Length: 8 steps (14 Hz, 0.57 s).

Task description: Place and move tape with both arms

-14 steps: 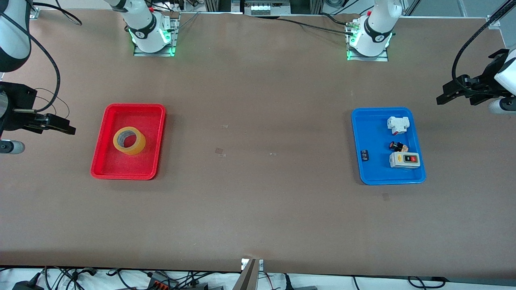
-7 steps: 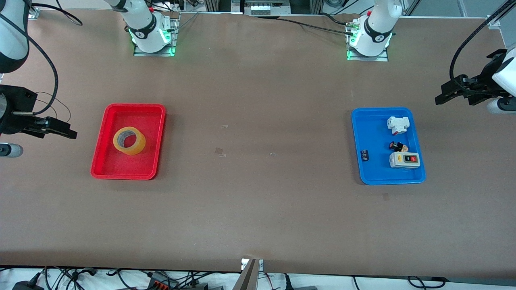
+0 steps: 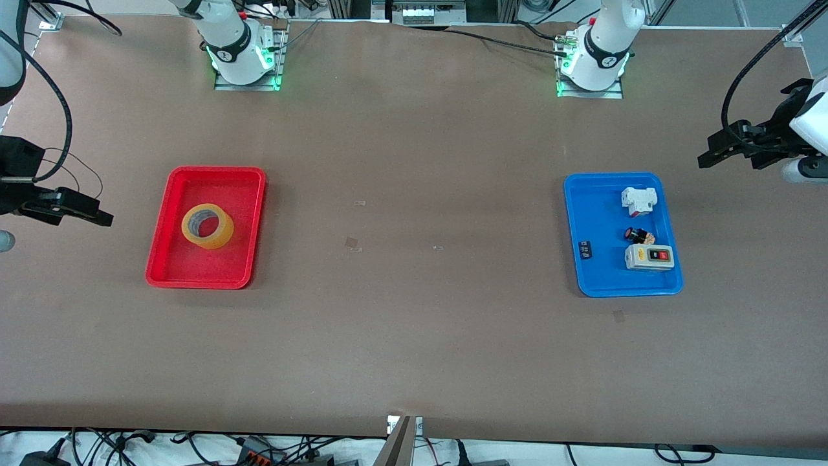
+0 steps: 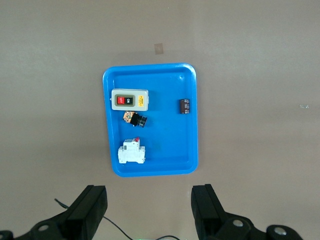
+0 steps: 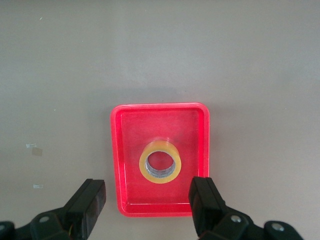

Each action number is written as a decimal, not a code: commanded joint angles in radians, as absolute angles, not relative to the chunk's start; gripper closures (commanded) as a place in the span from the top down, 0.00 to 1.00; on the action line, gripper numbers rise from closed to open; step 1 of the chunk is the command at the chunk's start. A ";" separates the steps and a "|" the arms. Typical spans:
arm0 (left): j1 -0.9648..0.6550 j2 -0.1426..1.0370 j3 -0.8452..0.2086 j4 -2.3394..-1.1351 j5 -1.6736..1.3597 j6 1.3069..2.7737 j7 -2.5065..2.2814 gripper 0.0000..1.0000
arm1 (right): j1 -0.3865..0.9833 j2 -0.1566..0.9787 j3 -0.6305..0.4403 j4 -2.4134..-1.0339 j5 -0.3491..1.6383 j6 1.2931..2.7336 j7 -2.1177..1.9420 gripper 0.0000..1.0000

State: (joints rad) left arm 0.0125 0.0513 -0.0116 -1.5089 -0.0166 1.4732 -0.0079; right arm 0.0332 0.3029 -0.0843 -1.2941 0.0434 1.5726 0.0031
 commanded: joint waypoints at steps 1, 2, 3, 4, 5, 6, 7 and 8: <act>0.009 0.046 -0.014 -1.506 -0.011 1.473 -0.020 1.00 | 0.015 0.250 -0.060 -1.357 0.034 1.597 -0.006 1.00; 0.009 0.045 -0.015 -1.506 -0.009 1.471 -0.020 1.00 | 0.017 0.204 -0.058 -1.435 0.019 1.647 -0.006 1.00; 0.009 0.041 -0.015 -1.506 -0.009 1.471 -0.020 1.00 | 0.018 0.149 -0.058 -1.535 0.012 1.710 -0.006 1.00; 0.011 0.040 -0.015 -1.506 -0.009 1.470 -0.015 1.00 | 0.018 0.094 -0.058 -1.625 0.012 1.764 -0.006 1.00; 0.011 0.038 -0.015 -1.506 -0.009 1.470 -0.012 1.00 | 0.018 0.057 -0.058 -1.687 0.012 1.794 -0.006 1.00; 0.012 0.038 -0.015 -1.506 -0.011 1.462 -0.011 1.00 | 0.017 0.034 -0.057 -1.724 0.012 1.808 -0.006 1.00; 0.011 0.035 -0.015 -1.505 -0.011 1.454 -0.012 1.00 | 0.015 0.032 -0.057 -1.726 0.012 1.806 -0.009 1.00; 0.011 0.035 -0.015 -1.505 -0.011 1.454 -0.014 1.00 | 0.014 0.034 -0.058 -1.723 0.014 1.795 -0.024 1.00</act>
State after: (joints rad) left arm 0.0125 0.0483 -0.0123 -1.5087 -0.0166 1.4701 -0.0087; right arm 0.0328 0.0957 -0.0783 -1.6474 0.0229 1.7690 0.0012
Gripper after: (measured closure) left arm 0.000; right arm 0.000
